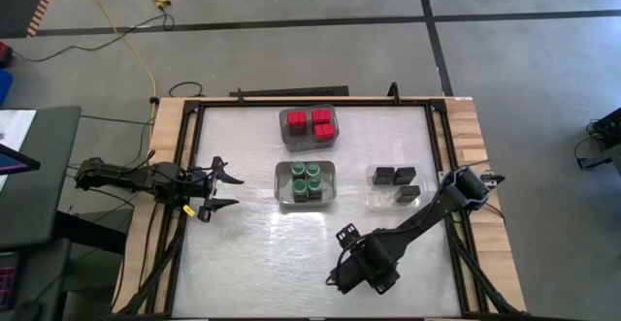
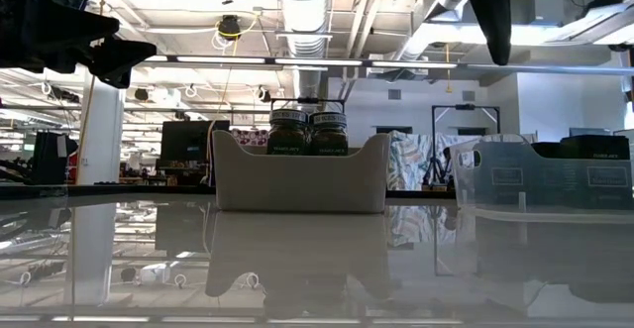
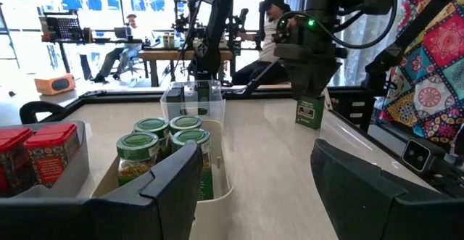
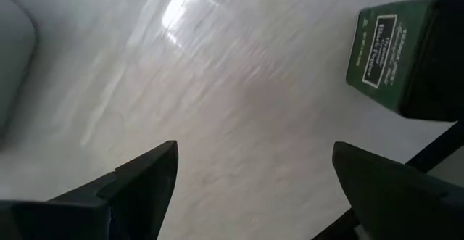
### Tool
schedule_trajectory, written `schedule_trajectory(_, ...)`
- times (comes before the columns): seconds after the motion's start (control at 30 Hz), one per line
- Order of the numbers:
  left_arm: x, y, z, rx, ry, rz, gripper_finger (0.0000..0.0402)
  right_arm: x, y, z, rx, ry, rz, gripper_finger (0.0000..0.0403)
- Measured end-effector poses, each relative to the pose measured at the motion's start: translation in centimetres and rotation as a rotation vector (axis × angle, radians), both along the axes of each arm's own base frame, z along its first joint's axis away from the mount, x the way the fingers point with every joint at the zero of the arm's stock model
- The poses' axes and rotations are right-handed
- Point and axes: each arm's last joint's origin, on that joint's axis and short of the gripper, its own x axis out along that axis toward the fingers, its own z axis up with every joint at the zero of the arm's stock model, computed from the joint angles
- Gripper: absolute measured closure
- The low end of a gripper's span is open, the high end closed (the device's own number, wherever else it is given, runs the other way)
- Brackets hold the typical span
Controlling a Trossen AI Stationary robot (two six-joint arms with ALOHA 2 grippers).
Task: Sort spices by type
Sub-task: Put the black spice can into the transparent bin
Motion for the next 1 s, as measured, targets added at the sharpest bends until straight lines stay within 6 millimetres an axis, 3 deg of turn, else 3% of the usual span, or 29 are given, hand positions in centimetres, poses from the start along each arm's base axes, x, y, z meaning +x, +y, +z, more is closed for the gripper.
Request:
schedule_trajectory(0.6,0.0,0.1,0.0,-0.002,-0.001,0.041,0.0155,0.1,0.3,0.0,-0.008,-0.015,0.244,0.0012)
schedule_trajectory(0.73,0.0,0.1,0.0,-0.002,-0.001,0.041,0.0155,0.0,0.8,0.0,-0.028,-0.022,0.512,0.0012)
schedule_trajectory(1.0,0.0,0.1,0.0,-0.002,-0.001,0.041,0.0155,-0.7,1.3,0.0,-0.097,0.025,1.216,0.0012)
